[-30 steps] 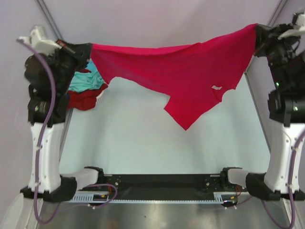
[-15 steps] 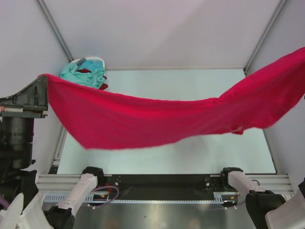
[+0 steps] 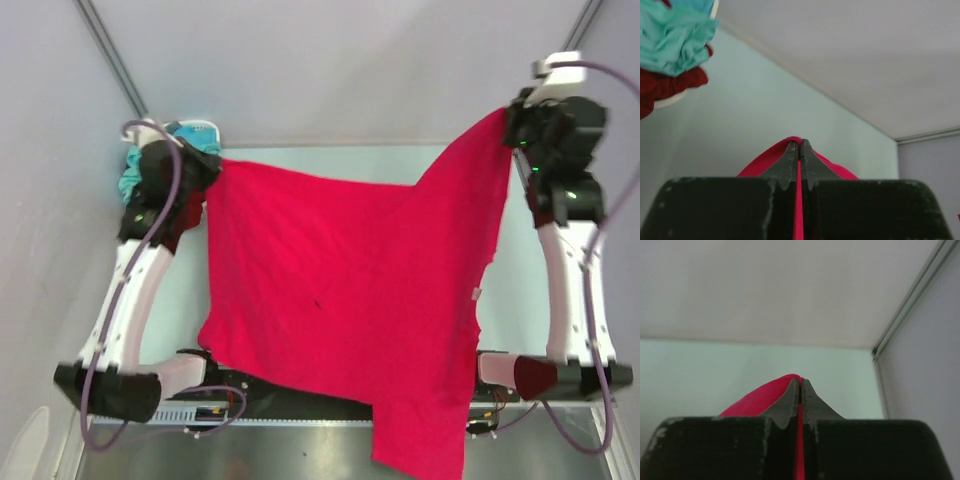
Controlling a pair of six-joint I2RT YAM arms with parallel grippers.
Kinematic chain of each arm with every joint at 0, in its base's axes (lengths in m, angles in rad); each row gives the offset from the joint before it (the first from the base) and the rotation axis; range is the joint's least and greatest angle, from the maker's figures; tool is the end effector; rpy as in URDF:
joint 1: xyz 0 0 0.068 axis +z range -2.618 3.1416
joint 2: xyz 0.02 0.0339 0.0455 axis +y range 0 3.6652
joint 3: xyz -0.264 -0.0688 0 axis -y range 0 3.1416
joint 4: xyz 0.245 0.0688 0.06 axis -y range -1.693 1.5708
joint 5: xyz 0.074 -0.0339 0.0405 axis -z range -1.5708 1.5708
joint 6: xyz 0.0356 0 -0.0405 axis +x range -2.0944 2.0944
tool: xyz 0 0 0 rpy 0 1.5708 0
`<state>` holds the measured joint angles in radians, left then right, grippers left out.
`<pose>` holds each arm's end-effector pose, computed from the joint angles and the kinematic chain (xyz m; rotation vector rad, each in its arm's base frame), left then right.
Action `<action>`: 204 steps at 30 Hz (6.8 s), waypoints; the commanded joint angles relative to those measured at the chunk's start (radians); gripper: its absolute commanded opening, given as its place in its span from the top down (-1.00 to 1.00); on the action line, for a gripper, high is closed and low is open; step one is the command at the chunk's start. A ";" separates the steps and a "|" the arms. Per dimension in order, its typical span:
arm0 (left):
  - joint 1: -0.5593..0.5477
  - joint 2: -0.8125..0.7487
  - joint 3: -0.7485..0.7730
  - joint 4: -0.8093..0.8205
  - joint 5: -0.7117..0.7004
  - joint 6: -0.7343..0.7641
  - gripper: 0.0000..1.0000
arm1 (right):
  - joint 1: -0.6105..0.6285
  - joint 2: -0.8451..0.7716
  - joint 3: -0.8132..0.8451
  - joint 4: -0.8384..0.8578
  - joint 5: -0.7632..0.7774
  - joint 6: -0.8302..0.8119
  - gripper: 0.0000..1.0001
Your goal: Fold and stack the t-shirts
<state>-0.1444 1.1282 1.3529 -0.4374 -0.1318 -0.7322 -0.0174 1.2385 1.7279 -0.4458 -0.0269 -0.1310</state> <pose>0.2374 -0.0298 0.4421 -0.6160 1.7027 -0.5113 0.2314 -0.0031 0.5360 -0.1082 1.5242 -0.0978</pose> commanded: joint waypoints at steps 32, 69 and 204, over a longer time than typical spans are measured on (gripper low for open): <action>0.054 1.160 0.475 0.362 -0.028 -0.072 1.00 | -0.021 1.066 0.167 0.550 -0.110 0.079 1.00; 0.112 1.174 0.532 0.365 0.195 0.080 1.00 | -0.044 0.900 0.076 0.504 -0.162 0.011 1.00; 0.246 0.610 -0.374 0.419 0.334 0.355 1.00 | 0.125 -0.194 -0.890 -0.042 0.140 0.091 1.00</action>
<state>0.0910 1.7931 0.9737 -0.0105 0.2192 -0.4084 0.1150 1.0889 0.8047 -0.4644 0.0914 -0.0219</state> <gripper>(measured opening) 0.008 0.012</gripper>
